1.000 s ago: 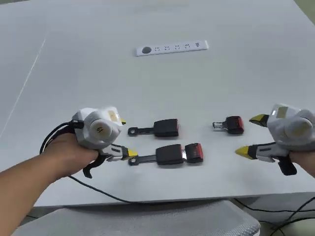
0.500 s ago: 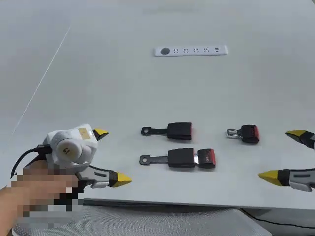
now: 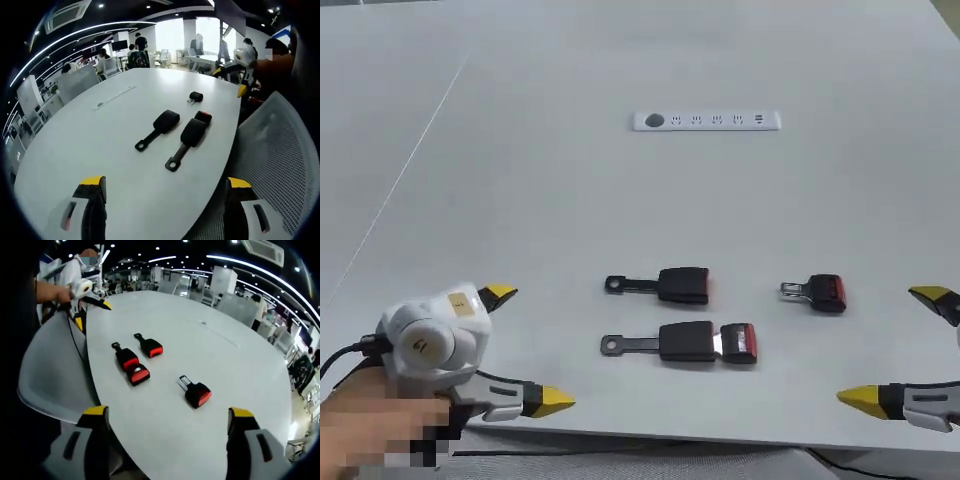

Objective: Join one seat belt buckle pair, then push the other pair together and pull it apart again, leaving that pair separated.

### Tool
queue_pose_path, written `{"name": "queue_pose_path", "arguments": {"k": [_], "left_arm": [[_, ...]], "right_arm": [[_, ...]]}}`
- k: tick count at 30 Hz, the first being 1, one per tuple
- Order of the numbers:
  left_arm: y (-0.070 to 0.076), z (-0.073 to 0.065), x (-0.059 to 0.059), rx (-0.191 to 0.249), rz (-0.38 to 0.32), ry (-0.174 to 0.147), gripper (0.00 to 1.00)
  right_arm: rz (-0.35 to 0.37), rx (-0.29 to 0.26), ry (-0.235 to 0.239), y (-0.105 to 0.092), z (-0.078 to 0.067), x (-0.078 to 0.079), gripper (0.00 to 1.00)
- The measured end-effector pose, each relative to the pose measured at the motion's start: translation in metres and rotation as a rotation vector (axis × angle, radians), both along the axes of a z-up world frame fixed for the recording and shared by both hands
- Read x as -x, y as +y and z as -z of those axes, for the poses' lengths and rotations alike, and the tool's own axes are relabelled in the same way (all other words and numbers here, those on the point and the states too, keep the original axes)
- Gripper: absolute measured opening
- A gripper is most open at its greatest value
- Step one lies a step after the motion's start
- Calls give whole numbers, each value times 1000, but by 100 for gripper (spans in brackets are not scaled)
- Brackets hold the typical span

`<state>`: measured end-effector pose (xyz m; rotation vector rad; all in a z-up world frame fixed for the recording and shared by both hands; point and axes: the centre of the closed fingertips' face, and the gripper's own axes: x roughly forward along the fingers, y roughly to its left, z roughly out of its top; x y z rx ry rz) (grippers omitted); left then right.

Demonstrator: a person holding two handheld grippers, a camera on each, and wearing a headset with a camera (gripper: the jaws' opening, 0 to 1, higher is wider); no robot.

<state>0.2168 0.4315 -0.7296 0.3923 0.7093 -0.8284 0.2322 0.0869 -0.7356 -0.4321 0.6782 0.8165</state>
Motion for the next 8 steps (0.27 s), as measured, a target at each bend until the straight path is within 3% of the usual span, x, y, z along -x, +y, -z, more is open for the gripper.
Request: {"name": "queue_pose_path", "arguments": {"k": [8], "left_arm": [[0,1,3,0,13,1,100]], "right_arm": [[-9,-3,5,3,0,-1,99]]}}
